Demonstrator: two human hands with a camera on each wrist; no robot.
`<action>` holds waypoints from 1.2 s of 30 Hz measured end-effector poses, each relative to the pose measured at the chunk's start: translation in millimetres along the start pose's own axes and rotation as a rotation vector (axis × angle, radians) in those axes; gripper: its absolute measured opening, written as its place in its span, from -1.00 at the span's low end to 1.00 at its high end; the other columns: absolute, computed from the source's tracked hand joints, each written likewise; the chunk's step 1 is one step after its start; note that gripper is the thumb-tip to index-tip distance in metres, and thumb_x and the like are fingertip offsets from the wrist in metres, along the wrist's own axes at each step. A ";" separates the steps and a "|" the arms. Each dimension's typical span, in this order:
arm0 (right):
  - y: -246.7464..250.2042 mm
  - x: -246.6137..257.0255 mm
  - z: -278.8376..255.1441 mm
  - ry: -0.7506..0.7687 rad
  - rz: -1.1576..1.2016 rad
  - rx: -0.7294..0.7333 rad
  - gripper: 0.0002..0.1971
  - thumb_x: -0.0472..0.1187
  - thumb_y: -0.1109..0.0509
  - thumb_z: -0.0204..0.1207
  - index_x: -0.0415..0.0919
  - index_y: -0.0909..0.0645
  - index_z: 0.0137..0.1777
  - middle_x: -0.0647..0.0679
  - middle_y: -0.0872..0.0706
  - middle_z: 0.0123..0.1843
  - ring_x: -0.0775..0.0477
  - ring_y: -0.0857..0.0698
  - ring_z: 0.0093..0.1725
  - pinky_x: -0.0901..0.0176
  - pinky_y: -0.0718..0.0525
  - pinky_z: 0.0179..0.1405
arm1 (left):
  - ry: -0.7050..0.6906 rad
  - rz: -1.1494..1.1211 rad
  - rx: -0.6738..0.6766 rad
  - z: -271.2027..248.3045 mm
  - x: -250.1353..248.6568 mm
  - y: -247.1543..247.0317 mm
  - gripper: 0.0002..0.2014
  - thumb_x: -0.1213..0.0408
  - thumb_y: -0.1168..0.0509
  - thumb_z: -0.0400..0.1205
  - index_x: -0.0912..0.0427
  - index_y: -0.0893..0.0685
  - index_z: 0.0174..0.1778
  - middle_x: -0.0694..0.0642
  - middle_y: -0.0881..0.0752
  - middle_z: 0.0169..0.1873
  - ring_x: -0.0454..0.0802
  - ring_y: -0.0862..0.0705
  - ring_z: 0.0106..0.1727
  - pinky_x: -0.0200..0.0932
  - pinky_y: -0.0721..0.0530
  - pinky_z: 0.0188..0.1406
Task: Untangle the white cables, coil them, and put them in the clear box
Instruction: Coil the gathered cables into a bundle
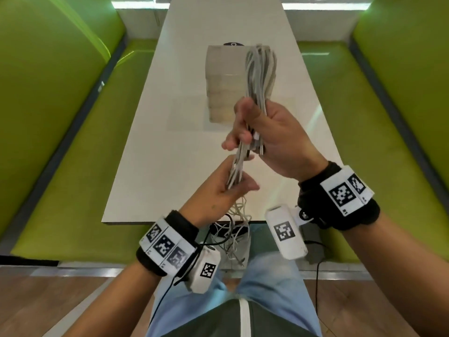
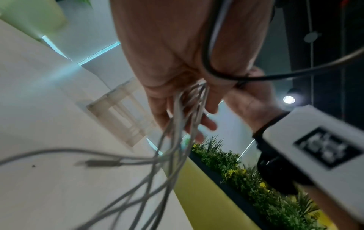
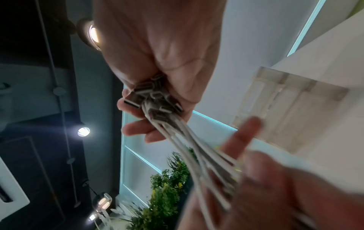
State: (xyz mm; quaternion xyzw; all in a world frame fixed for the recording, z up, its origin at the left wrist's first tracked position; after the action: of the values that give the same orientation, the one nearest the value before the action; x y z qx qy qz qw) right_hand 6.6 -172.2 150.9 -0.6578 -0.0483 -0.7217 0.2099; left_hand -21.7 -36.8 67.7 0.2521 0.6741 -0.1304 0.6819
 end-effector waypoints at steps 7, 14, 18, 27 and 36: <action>-0.3 43.8 18.2 0.036 0.129 0.007 -0.65 -0.09 0.04 0.74 -0.20 -0.39 -0.23 0.07 -0.34 -0.58 0.09 -0.35 -0.63 0.19 -0.50 -0.49 | -0.126 -0.206 -0.020 8.1 -4.3 4.4 -0.68 -0.11 -0.22 0.61 0.09 -0.59 -0.20 -0.11 -0.45 -0.63 -0.07 -0.50 -0.57 0.02 -0.58 -0.37; 4.9 66.2 25.1 0.007 0.041 -0.027 -0.58 0.01 0.02 0.73 -0.17 -0.37 -0.31 0.07 -0.29 -0.61 0.08 -0.28 -0.66 0.20 -0.47 -0.54 | -0.036 -0.490 0.017 11.7 -7.2 14.9 -0.39 -0.54 -0.20 0.29 0.02 -0.56 -0.40 -0.17 -0.30 -0.62 -0.21 -0.22 -0.61 -0.36 -0.31 -0.58; 3.2 73.3 27.2 0.030 0.001 -0.030 -0.60 0.00 -0.01 0.73 -0.17 -0.37 -0.30 0.06 -0.30 -0.61 0.07 -0.28 -0.66 0.21 -0.46 -0.54 | -0.126 -0.365 0.057 12.2 -6.8 5.2 -0.59 -0.23 -0.15 0.62 0.06 -0.49 -0.27 -0.09 -0.40 -0.59 -0.07 -0.40 -0.57 -0.25 -0.47 -0.46; 5.0 50.3 18.5 -0.065 -0.089 -0.006 -0.59 -0.05 -0.03 0.74 -0.17 -0.38 -0.34 0.08 -0.33 -0.63 0.07 -0.30 -0.68 0.24 -0.45 -0.57 | -0.035 -0.075 0.082 11.0 10.9 8.2 -0.67 0.07 0.01 0.72 0.19 -0.47 -0.22 -0.11 -0.50 -0.58 -0.02 -0.64 -0.43 -0.24 -0.59 -0.30; 16.8 38.0 3.5 -0.025 -0.257 -0.007 -0.61 -0.06 -0.13 0.71 -0.17 -0.41 -0.37 0.05 -0.33 -0.61 0.01 -0.28 -0.66 0.16 -0.46 -0.50 | -0.013 -0.108 0.035 -2.0 36.8 3.8 -0.63 -0.02 -0.04 0.73 0.17 -0.46 -0.26 -0.13 -0.40 -0.62 -0.06 -0.47 -0.55 0.07 -0.54 -0.26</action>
State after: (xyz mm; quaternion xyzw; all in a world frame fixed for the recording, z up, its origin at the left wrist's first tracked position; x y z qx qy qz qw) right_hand 14.2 -195.4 184.8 -0.6559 -0.1322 -0.7346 0.1129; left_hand -19.4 -26.6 32.2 0.2266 0.6798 -0.1803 0.6738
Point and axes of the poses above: each hand's wrist, its own z-axis towards the middle knuckle, its own y-axis out of the back of the hand, x = y × z, the point moved 1 cm from there along z, towards the middle knuckle
